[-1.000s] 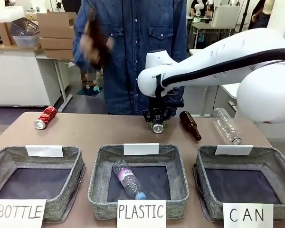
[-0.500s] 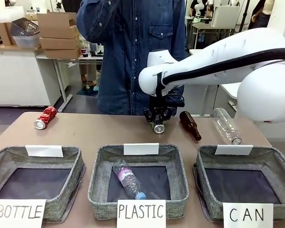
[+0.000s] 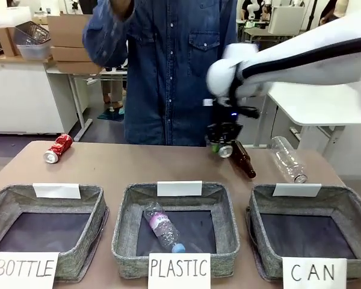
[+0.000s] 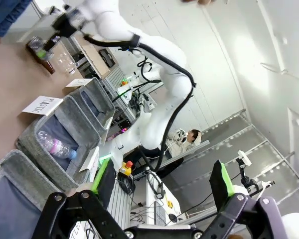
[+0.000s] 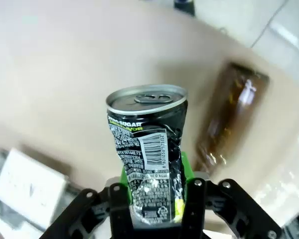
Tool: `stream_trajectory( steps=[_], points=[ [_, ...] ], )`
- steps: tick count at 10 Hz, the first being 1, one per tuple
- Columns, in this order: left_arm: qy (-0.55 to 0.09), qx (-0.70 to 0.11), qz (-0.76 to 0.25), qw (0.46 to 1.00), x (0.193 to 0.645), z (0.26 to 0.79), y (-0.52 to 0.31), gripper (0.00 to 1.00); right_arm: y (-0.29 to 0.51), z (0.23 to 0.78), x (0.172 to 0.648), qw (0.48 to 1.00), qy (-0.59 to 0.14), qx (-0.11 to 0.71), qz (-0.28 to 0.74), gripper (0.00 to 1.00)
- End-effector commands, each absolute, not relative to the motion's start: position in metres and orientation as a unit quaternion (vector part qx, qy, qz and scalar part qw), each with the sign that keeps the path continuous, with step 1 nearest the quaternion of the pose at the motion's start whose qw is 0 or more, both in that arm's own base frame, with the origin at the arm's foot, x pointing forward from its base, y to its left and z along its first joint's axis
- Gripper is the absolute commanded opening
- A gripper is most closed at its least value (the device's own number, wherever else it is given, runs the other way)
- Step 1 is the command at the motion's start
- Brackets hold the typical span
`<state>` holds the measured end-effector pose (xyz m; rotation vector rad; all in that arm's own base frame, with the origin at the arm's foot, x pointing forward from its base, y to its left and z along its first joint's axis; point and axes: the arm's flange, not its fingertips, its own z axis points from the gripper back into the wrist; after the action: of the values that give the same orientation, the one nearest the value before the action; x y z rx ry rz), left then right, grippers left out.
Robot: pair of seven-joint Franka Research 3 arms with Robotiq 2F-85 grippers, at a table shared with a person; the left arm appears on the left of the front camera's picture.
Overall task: Sort the can waste into the basket.
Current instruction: Pick up the can waste from the table and place it in the right Fabric basket.
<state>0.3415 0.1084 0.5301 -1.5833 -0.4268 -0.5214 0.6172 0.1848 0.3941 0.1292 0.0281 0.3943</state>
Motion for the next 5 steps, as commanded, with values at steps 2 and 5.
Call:
stream_trajectory(
  steps=[2,5],
  points=[
    [-0.189,-0.697,-0.242,0.648,0.340,0.530,0.109,1.00,0.095,0.431,0.495,0.951,0.019,0.158,0.265,0.00],
    [-0.189,-0.697,-0.242,0.648,0.340,0.530,0.109,1.00,0.046,0.457,0.378,0.933,-0.025,0.214,0.289,0.00]
  ],
)
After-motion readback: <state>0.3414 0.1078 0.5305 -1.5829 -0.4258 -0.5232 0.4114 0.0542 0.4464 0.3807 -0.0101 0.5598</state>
